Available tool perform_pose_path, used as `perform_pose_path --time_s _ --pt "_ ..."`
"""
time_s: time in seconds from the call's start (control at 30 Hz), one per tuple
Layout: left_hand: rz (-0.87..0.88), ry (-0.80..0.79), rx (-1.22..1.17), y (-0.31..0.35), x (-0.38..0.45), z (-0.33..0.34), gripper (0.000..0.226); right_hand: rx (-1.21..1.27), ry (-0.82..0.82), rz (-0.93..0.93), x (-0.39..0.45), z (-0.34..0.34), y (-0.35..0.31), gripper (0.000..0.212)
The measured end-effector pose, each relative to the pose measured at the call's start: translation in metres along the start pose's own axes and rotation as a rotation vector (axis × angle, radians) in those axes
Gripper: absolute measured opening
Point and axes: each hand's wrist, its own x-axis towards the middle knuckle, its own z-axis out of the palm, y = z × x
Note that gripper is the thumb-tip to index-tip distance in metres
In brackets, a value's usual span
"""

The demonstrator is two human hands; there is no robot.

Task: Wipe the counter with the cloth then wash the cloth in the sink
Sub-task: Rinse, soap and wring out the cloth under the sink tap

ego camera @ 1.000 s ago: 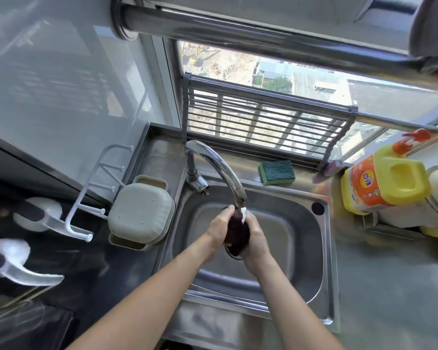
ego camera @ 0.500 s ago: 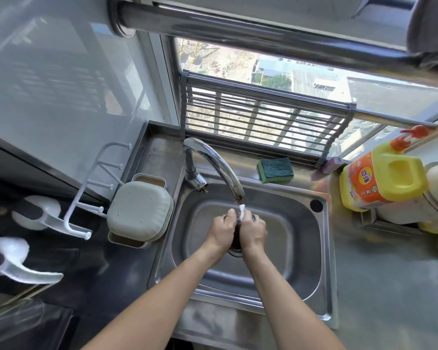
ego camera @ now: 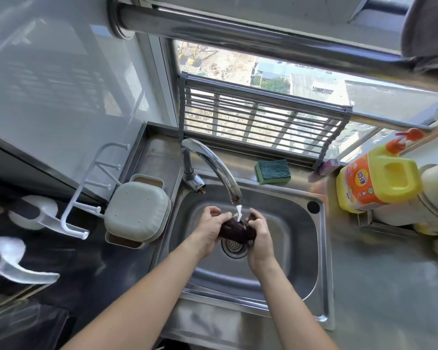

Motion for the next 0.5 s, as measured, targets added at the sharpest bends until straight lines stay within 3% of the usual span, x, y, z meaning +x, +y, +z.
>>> perform_pose_path --time_s 0.07,0.13,0.2,0.27,0.37,0.5 --pt "0.093 -0.019 0.016 -0.002 -0.003 0.004 0.027 0.116 -0.041 0.267 0.003 -0.001 0.000 0.037" --pt "0.163 -0.024 0.085 -0.005 -0.006 0.008 0.022 0.123 -0.097 0.333 0.002 0.001 0.001 0.046" --pt "0.175 0.053 0.146 -0.008 -0.006 0.014 0.011 0.097 -0.021 0.216 0.004 0.006 0.005 0.032" --pt "0.119 0.114 0.219 -0.013 -0.004 0.017 0.016 0.089 0.136 0.051 0.005 0.015 0.005 0.036" --pt "0.010 0.021 0.290 -0.023 -0.002 0.018 0.027 0.007 0.199 -0.045 0.001 0.028 0.008 0.036" --pt "0.153 0.138 0.361 -0.022 -0.005 0.017 0.019 -0.343 0.474 -0.184 0.000 0.022 0.013 0.034"
